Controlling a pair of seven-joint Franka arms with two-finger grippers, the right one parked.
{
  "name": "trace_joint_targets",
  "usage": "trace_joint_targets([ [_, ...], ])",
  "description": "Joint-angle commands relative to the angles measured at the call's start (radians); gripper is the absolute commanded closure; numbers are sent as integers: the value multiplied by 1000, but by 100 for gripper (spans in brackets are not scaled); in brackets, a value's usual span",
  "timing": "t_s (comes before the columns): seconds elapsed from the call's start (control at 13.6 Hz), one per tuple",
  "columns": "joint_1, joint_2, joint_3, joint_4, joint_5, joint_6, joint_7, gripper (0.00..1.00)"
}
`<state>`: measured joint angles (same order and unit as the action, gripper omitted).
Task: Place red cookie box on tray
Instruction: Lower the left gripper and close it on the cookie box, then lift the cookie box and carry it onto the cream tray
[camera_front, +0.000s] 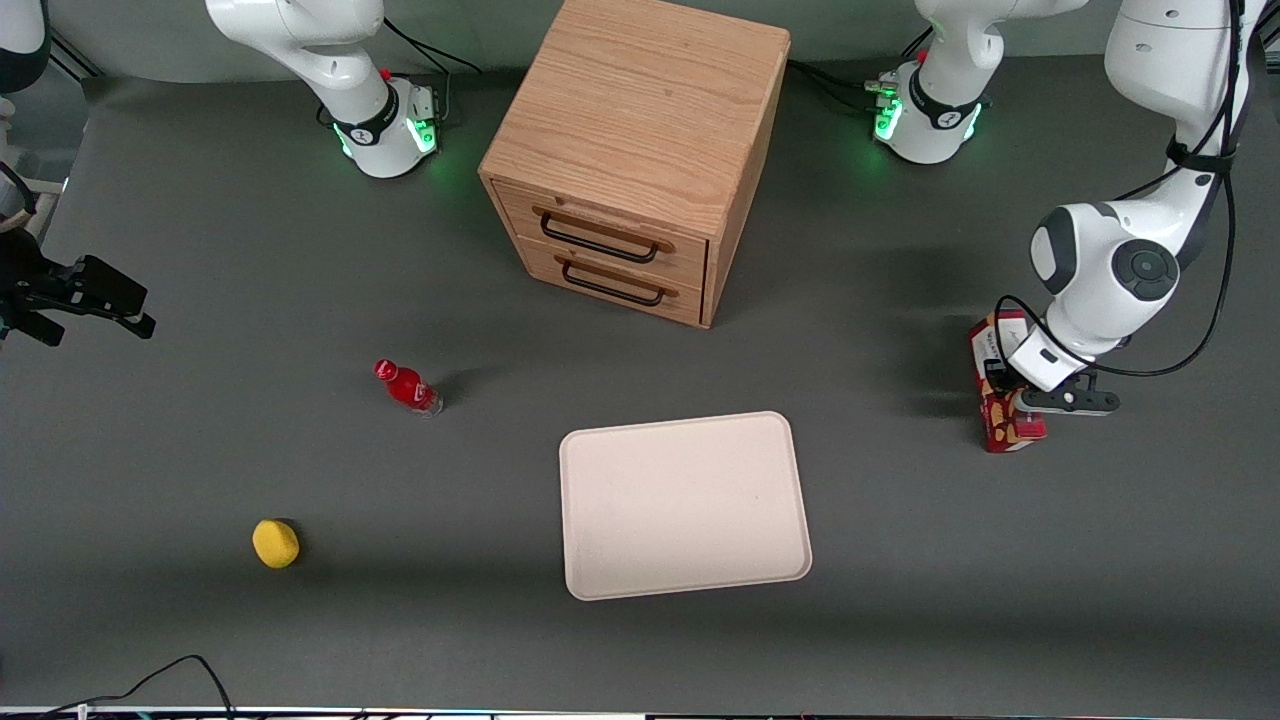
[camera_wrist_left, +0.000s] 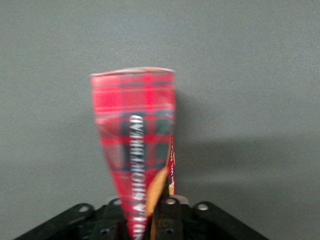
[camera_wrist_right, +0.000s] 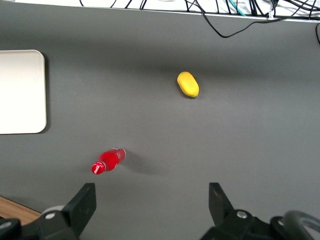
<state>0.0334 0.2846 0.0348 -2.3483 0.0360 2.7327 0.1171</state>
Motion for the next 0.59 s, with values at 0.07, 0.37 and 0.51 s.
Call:
trace_joint_targets([
  [0.07,-3,-108,-1,134,-62,-312,10,100],
  [0.37,-17,-110,-45,598,-110,-920,-95,100],
  [0.51,-21,-61,-113,795,-145,-1086,-201,100],
])
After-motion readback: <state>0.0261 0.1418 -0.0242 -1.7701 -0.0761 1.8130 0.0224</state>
